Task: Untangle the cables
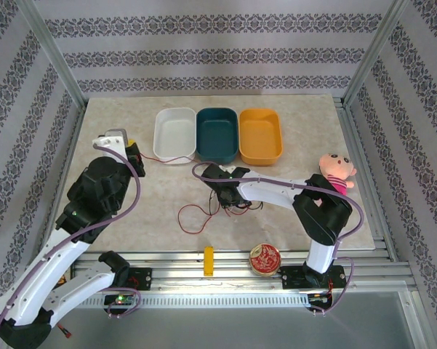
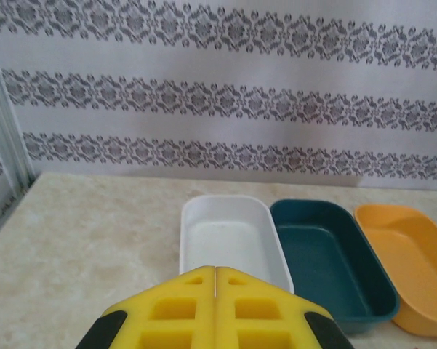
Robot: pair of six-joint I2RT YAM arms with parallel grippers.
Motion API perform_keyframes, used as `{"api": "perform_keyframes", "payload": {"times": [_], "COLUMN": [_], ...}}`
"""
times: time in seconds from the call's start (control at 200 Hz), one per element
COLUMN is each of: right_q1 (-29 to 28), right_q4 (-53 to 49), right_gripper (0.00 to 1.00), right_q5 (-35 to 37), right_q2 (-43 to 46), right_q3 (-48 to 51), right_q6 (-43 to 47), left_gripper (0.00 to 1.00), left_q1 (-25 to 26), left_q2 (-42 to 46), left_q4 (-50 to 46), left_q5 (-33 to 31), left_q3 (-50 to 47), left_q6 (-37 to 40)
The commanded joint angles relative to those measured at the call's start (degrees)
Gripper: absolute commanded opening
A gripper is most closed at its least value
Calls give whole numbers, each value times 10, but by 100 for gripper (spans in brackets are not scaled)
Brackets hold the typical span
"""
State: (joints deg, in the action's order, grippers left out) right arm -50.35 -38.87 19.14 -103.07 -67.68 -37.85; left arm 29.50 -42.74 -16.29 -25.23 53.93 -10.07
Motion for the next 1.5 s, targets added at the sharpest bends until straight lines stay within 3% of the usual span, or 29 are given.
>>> {"api": "perform_keyframes", "payload": {"times": [0.0, 0.16, 0.435, 0.625, 0.829, 1.109, 1.494], "right_q1": [3, 3, 1, -6, -12, -15, -15], "right_q4": [1, 5, 16, 18, 24, 45, 46], "right_gripper": [25, 26, 41, 72, 98, 98, 98], "right_q5": [-2, -6, -15, -16, -15, -10, 34], "right_q2": [17, 25, 64, 93, 130, 194, 266], "right_q3": [8, 7, 5, 2, 12, 41, 72], "right_q6": [-12, -7, 12, 25, 24, 19, -8], "left_gripper": [0, 0, 0, 0, 0, 0, 0], "left_q1": [-7, -7, -7, -7, -8, -29, -114], "left_q2": [4, 1, -48, -107, -193, -291, -439], "left_q4": [24, 69, 83, 74, 29, 74, 76], "left_q5": [-33, -20, 9, 10, 21, 14, 64], "left_q3": [30, 57, 114, 185, 297, 379, 466], "left_q6": [51, 85, 121, 162, 199, 260, 242]}}
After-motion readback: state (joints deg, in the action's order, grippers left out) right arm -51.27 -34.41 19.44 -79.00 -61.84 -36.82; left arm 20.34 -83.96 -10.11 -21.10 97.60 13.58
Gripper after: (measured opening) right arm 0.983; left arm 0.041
